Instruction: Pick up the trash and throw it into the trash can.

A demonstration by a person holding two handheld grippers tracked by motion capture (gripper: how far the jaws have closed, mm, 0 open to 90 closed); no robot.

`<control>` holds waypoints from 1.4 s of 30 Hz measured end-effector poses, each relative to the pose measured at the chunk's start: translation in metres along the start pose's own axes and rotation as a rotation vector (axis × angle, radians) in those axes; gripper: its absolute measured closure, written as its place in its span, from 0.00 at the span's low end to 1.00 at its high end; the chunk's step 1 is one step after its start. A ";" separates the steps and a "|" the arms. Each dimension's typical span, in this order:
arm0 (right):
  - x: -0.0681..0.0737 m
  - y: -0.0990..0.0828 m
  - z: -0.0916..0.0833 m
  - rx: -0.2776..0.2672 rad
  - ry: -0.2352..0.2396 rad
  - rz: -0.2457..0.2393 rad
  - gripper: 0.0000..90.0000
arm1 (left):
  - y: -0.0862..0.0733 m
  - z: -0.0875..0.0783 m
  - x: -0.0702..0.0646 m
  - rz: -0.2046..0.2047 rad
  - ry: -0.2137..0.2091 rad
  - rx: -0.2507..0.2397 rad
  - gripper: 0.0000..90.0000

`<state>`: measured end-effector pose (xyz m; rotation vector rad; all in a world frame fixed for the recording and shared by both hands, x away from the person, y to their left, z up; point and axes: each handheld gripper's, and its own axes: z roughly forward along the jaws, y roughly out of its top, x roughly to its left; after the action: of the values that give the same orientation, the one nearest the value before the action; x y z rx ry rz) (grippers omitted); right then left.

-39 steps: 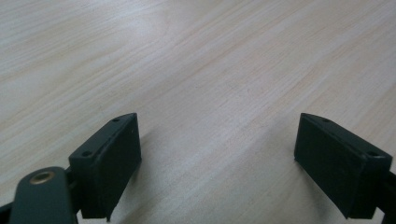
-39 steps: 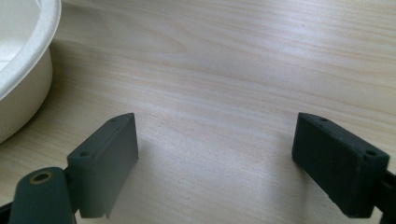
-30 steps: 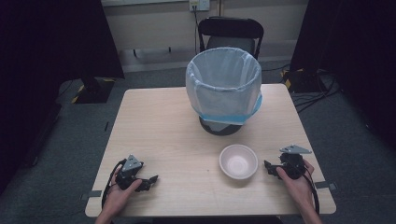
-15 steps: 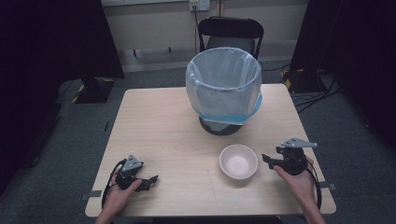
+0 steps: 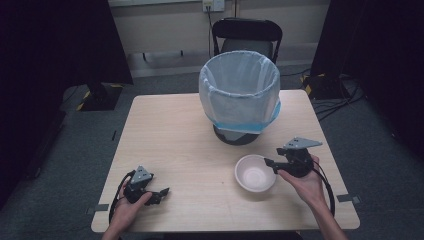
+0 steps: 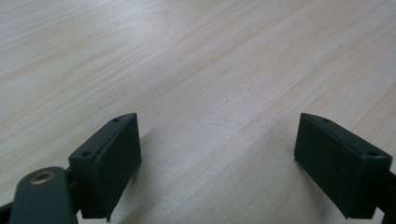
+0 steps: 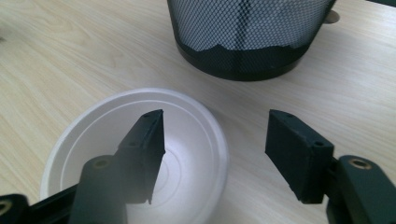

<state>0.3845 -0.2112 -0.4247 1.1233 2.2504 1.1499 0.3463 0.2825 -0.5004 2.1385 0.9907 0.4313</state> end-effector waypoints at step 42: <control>-0.002 -0.033 0.047 0.137 0.088 0.063 0.87 | 0.000 0.000 0.000 0.000 0.000 0.000 0.16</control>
<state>0.3994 -0.2004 -0.4790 1.2258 2.4088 1.1032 0.3462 0.2825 -0.5004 2.1380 0.9911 0.4314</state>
